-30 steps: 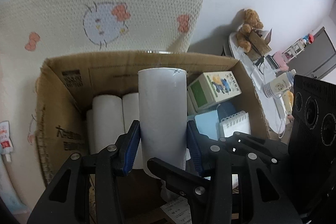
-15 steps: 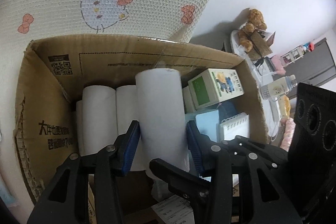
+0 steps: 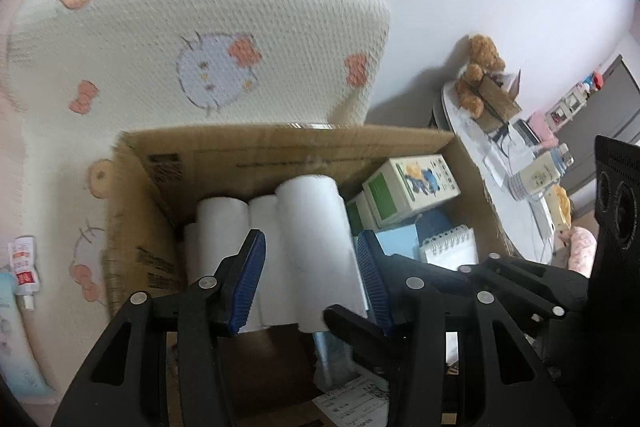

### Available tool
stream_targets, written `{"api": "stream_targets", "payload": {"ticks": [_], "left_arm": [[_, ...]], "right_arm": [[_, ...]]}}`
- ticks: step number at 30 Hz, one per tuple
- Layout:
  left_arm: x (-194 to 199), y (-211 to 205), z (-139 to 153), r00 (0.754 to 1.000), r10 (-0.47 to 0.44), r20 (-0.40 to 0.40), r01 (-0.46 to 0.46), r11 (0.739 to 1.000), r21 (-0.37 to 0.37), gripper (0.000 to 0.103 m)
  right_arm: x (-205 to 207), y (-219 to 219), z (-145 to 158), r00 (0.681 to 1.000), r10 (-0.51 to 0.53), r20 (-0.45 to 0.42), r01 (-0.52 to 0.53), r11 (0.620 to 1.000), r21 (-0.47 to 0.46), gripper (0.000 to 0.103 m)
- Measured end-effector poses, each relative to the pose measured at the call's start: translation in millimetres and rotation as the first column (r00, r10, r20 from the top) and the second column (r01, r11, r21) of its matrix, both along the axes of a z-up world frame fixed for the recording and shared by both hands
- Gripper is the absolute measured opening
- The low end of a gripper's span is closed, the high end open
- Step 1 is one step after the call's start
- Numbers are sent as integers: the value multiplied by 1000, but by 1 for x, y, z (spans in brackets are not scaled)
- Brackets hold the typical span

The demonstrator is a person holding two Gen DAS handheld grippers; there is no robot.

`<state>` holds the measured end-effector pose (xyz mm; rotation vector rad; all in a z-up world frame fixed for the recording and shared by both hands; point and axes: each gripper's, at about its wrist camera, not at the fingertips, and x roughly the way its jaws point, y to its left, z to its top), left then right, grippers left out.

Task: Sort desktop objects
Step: 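Lower the roll into the box beside the rolls and open the left gripper, then withdraw the left gripper from the box to the white tube on the cloth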

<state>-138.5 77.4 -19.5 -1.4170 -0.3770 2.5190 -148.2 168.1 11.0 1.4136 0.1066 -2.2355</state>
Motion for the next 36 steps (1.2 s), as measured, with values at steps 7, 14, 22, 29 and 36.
{"api": "stream_targets", "payload": {"ticks": [7, 14, 22, 29, 36], "left_arm": [[21, -29, 24, 988, 96, -125, -93, 995, 26, 52], [58, -80, 40, 953, 192, -234, -178, 981, 83, 52], [99, -154, 38, 886, 371, -276, -327, 925, 194, 52], [119, -203, 19, 864, 452, -220, -407, 886, 223, 52], [145, -232, 8, 845, 486, -224, -454, 872, 183, 52]], "right_arm": [[14, -27, 19, 996, 61, -70, -57, 996, 61, 41], [23, -60, 27, 993, 106, -60, -97, 987, 128, 41], [36, -107, 37, 973, 212, -91, -194, 964, 180, 41], [54, -154, 45, 948, 301, -106, -272, 936, 221, 41], [70, -203, 37, 913, 397, -89, -365, 896, 254, 41]]}}
